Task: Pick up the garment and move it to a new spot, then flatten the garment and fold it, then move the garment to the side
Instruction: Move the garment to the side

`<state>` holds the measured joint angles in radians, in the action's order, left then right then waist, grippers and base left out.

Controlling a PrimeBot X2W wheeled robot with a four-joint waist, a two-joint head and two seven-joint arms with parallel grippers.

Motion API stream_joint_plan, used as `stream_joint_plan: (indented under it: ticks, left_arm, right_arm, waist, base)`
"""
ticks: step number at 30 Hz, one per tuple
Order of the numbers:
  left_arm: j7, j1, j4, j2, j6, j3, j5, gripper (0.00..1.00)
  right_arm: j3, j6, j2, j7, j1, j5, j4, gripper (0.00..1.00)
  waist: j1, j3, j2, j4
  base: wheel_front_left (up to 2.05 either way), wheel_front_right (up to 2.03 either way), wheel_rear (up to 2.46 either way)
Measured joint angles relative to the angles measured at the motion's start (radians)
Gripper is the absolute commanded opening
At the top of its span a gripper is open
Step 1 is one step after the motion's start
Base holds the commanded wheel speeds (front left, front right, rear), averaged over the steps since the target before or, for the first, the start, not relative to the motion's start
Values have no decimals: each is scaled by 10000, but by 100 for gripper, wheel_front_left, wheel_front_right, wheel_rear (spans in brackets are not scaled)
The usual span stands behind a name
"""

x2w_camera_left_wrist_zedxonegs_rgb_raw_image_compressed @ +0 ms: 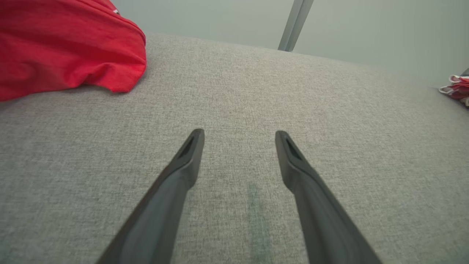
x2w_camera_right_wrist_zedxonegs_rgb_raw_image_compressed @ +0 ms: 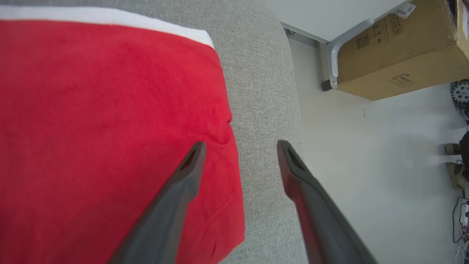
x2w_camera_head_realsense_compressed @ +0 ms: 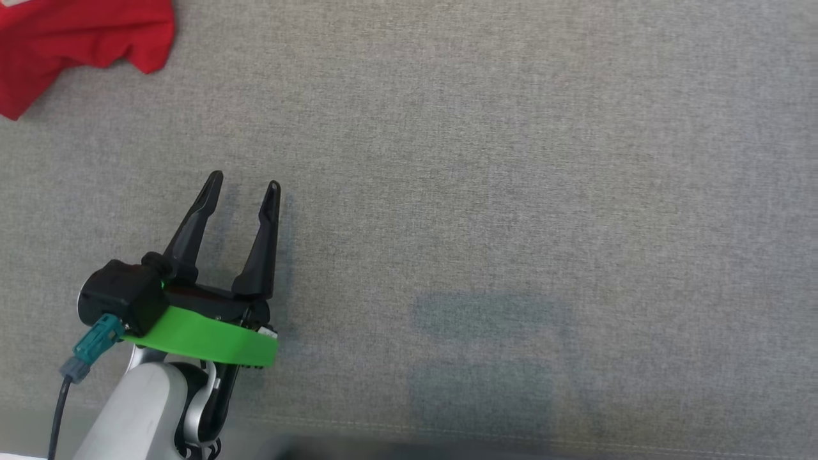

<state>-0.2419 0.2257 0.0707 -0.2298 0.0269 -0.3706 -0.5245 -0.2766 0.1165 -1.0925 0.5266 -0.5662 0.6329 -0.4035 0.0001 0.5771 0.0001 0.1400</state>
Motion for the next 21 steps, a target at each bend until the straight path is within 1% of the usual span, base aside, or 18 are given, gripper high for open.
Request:
stream_joint_plan:
  ticks: [4, 8, 14, 17, 21]
  left_arm:
    - [-13, 17, -130, -2, -4, 81, 0, 100]
    - [-33, 107, -378, -12, -17, 150, 2, 100]
    - [-69, 140, -886, -79, -19, 412, 8, 100]
    - [-71, 135, -1135, -75, -17, 529, 0, 100]
    - [-73, -37, -1547, -63, -17, 755, -15, 100]
  right_arm:
    - [59, 75, 570, -926, -202, -324, 144, 100]
    - [-15, 73, 1204, -2265, -615, -951, 869, 100]
    - [-140, 82, 2669, -4138, -739, -1189, 1758, 100]
    - [-167, 86, 3331, -4959, -401, -1221, 1992, 100]
    - [-453, 88, 4368, -5846, 590, -1323, 2052, 100]
  waist:
    - [-1, -176, 0, -163]
    - [-1, -477, 0, -339]
    - [-1, -1091, 0, -656]
    - [-1, -1453, 0, -828]
    - [-1, -1970, 0, -1059]
  base:
    - [0, 0, 0]
    - [0, 0, 0]
    - [0, 0, 0]
    - [0, 0, 0]
    - [0, 0, 0]
